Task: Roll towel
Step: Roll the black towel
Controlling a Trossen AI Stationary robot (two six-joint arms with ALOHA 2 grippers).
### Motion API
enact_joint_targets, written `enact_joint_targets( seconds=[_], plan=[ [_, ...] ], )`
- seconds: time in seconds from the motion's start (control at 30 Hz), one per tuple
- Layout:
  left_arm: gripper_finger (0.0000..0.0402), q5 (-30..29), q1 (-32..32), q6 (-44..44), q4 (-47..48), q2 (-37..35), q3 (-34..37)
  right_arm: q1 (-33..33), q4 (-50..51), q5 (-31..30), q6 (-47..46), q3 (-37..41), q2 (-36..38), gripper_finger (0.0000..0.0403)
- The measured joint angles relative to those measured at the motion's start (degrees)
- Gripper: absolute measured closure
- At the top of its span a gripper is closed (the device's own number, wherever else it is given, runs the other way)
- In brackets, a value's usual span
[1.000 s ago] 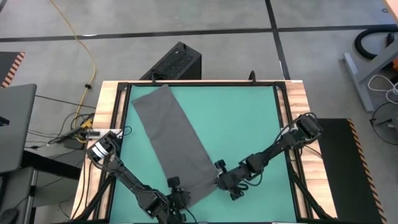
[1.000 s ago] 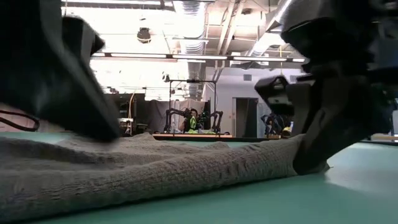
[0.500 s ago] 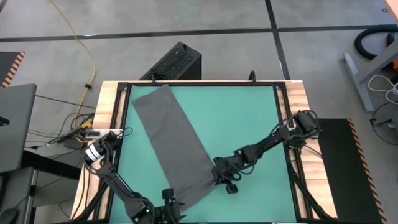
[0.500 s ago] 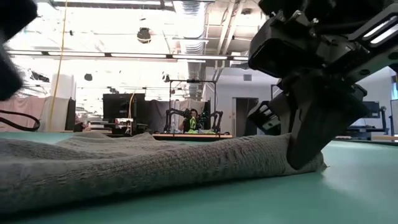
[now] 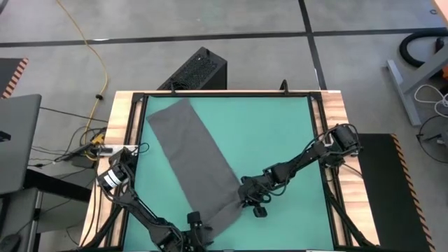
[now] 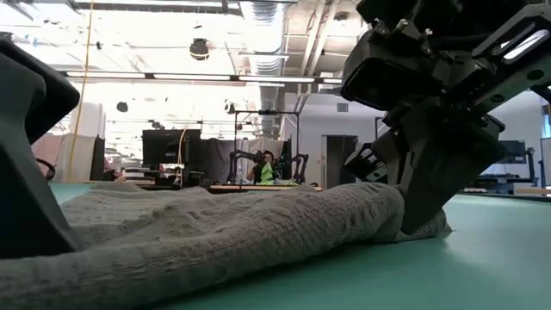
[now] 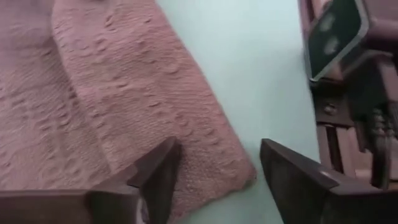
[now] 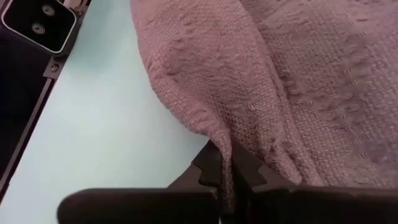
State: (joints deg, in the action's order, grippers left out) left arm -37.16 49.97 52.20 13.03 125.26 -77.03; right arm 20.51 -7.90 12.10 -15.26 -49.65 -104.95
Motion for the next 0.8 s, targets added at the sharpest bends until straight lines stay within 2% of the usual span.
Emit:
enact_joint_targets(
  seconds=[0.1, 0.27, 0.5, 0.6, 0.8],
  plan=[
    [0.0246, -0.54, 0.20, 3.72, 2.32, 0.01, -0.01, -0.02, 0.82, 0.53, -1.50, 0.00, 0.00, 0.0379],
    [0.0380, -1.73, 1.02, 8.51, 3.96, 0.03, 0.17, -0.11, 3.94, 3.64, -4.68, -0.04, 0.57, 0.0374],
    [0.0398, -1.68, 2.81, 13.09, -0.68, 0.25, 0.26, -1.31, 4.67, 8.81, -9.49, 0.05, 4.03, 0.0380],
    [0.0399, -3.53, 3.84, 15.94, -2.66, 0.48, 0.36, -2.67, 4.64, 9.61, -11.32, -0.02, 4.48, 0.0379],
    [0.0400, -7.88, 5.49, 27.28, -3.03, 0.53, 0.43, -4.10, 4.21, 10.19, -11.86, -0.09, 2.37, 0.0379]
  ],
)
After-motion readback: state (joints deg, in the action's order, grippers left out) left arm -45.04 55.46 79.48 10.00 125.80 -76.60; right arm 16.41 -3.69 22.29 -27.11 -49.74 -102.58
